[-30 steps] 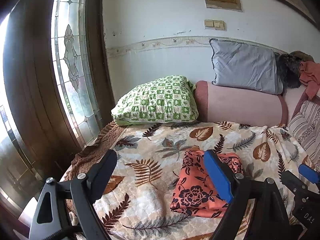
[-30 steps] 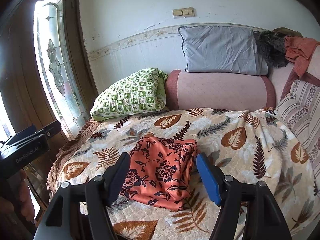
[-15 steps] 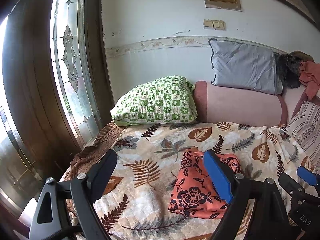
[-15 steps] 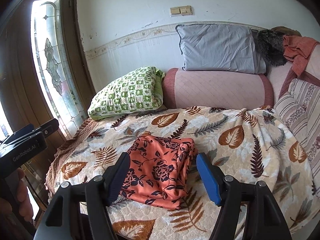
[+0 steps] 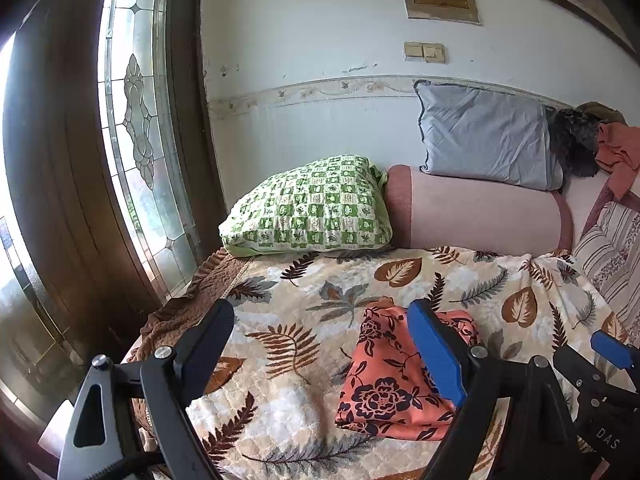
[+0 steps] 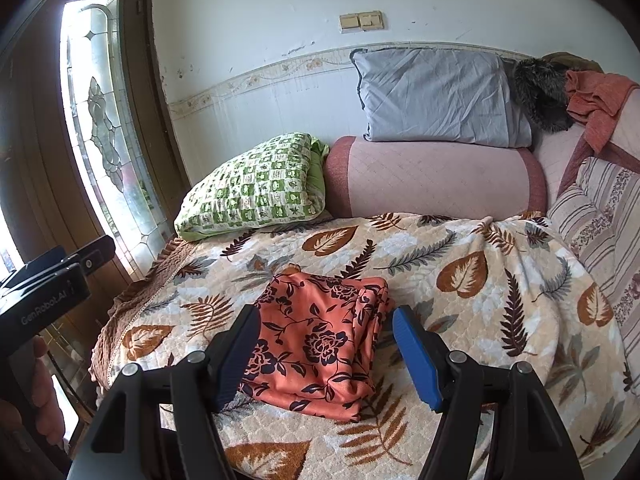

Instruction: Fold small clothes

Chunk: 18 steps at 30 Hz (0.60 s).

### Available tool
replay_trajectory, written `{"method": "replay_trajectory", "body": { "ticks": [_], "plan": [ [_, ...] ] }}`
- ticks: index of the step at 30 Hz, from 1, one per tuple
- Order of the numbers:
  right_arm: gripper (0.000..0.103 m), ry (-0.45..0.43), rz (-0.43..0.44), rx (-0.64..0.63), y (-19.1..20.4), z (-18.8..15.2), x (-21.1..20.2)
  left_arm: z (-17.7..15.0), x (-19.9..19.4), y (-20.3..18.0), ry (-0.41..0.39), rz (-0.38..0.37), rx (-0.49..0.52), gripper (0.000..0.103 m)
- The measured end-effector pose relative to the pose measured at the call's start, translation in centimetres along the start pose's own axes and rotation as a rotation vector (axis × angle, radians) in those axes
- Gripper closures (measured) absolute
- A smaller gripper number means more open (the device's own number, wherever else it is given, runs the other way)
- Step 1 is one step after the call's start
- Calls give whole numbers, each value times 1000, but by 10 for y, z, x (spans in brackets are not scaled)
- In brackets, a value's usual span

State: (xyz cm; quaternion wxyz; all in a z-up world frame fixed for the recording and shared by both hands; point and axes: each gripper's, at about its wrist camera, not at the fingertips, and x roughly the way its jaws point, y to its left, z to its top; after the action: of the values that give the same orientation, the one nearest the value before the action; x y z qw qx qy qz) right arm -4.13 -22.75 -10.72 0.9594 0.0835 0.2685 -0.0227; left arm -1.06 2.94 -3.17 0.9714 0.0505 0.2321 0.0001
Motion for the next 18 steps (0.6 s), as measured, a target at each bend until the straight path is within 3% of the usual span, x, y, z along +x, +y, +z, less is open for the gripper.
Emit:
{"method": "replay_trajectory", "body": {
  "ticks": [18],
  "plan": [
    [31, 3, 11, -6, 4, -1, -2, -1, -4, 4, 3, -1, -13, 14]
  ]
}}
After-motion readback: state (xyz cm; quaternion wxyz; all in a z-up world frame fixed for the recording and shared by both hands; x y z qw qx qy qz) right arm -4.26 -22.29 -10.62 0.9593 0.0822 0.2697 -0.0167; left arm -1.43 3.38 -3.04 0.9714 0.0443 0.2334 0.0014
